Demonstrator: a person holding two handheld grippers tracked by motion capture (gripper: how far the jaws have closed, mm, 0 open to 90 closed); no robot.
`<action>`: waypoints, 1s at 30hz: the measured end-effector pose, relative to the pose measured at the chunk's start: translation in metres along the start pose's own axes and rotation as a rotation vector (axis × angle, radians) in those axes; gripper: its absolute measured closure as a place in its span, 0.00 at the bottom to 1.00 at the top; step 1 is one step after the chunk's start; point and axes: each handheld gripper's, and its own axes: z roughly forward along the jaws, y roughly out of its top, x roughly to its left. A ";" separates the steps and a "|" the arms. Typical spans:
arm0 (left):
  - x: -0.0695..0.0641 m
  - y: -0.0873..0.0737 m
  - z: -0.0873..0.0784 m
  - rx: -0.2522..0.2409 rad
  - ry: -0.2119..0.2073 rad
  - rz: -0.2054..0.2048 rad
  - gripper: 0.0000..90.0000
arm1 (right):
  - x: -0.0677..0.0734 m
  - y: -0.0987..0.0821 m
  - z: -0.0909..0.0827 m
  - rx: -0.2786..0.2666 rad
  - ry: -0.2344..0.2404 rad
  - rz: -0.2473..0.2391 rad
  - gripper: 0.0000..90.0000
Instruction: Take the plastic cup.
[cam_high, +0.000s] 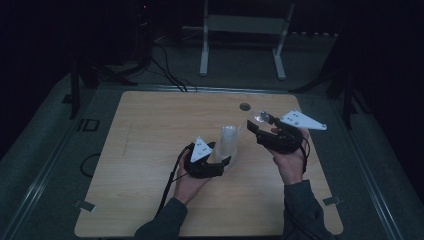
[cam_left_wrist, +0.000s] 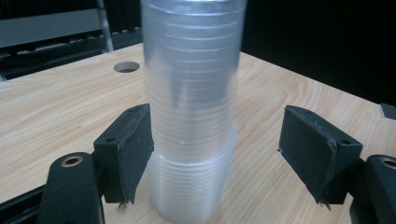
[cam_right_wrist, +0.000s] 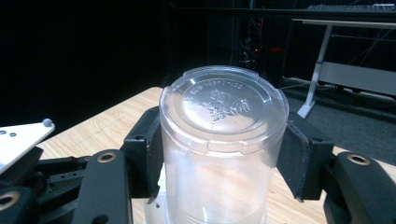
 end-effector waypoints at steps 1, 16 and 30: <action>-0.001 0.000 0.000 -0.002 -0.002 -0.001 0.28 | 0.000 -0.001 -0.001 0.002 -0.001 0.003 0.44; -0.009 -0.004 0.000 0.013 -0.027 0.016 0.28 | -0.007 -0.017 -0.005 0.020 -0.015 0.028 0.45; -0.016 -0.004 0.000 0.015 -0.054 0.045 0.28 | -0.013 -0.027 -0.010 0.034 -0.030 0.045 0.45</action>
